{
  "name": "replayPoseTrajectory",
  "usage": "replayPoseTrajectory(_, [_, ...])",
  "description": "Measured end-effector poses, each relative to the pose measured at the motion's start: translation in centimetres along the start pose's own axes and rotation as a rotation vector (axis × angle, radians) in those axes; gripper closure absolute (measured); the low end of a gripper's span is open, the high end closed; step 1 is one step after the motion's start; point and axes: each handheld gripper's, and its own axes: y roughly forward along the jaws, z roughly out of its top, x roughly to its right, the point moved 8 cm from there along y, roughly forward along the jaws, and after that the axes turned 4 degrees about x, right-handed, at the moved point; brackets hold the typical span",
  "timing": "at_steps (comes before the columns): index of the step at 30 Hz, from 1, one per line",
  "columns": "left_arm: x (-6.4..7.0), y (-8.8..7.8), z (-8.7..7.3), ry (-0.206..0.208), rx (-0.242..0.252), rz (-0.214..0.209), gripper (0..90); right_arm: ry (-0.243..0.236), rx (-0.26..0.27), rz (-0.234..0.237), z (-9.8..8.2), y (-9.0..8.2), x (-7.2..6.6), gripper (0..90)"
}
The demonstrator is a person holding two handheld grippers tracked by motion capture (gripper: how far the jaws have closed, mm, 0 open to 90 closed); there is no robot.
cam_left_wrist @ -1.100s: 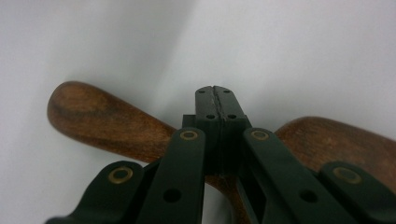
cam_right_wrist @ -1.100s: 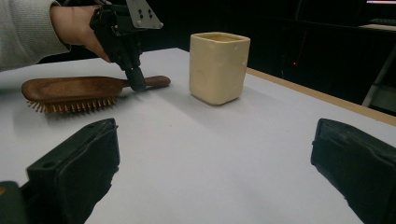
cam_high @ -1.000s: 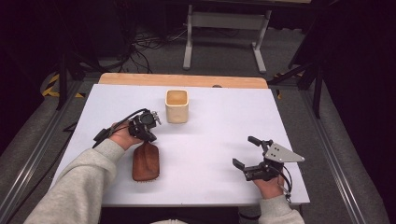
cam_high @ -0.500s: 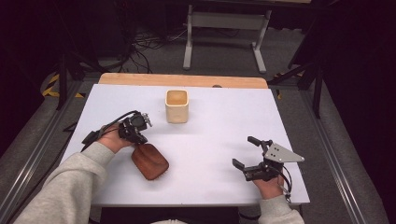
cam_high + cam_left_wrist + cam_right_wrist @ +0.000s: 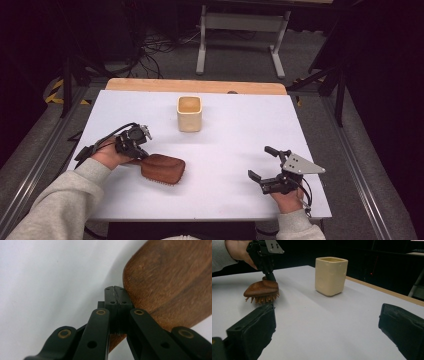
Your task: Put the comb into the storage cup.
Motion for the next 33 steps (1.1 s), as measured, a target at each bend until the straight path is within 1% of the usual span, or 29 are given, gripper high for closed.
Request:
replayPoseTrajectory(6, [0.5, -0.2, -1.1, -0.015, 0.002, -0.014, 90.0, -0.002, -0.001, -0.001, 0.0, 0.0, 0.0, 1.8])
replayPoseTrajectory(8, [0.9, -0.3, -1.7, -0.015, 0.004, -0.022, 90.0, -0.001, -0.002, -0.001, 0.0, 0.0, 0.0, 1.8])
replayPoseTrajectory(9, [0.9, -0.3, -1.7, -0.015, 0.004, -0.022, 90.0, -0.001, -0.002, -0.001, 0.0, 0.0, 0.0, 1.8])
replayPoseTrajectory(11, [1.2, -0.4, -2.1, -0.022, -0.003, -0.025, 90.0, -0.002, -0.003, 0.001, 0.0, 0.0, 0.0, 1.8])
replayPoseTrajectory(13, [1.5, -0.5, -2.4, -0.019, -0.004, -0.028, 90.0, -0.002, -0.002, 0.001, 0.0, 0.0, 0.0, 1.8])
replayPoseTrajectory(18, [2.6, -0.6, -3.3, -0.021, -0.001, -0.051, 90.0, 0.0, -0.006, 0.001, -0.1, 0.1, -0.1, 1.9])
replayPoseTrajectory(19, [2.6, -0.6, -3.3, -0.021, -0.001, -0.051, 90.0, 0.001, -0.008, 0.001, -0.1, 0.1, -0.1, 1.8])
replayPoseTrajectory(24, [3.6, -0.6, -3.9, -0.024, -0.007, -0.085, 89.9, 0.001, -0.007, 0.001, -0.1, 0.1, -0.1, 1.8])
replayPoseTrajectory(27, [4.3, -0.6, -4.2, -0.021, -0.021, -0.095, 89.8, 0.004, -0.009, 0.001, -0.1, 0.1, -0.1, 1.8])
replayPoseTrajectory(30, [4.5, -0.5, -4.2, -0.006, -0.016, -0.101, 89.7, 0.004, -0.009, 0.002, -0.1, 0.2, -0.1, 1.8])
replayPoseTrajectory(33, [4.5, -0.4, -4.2, -0.009, -0.017, -0.098, 89.5, 0.005, -0.008, 0.001, -0.1, 0.2, -0.1, 1.8])
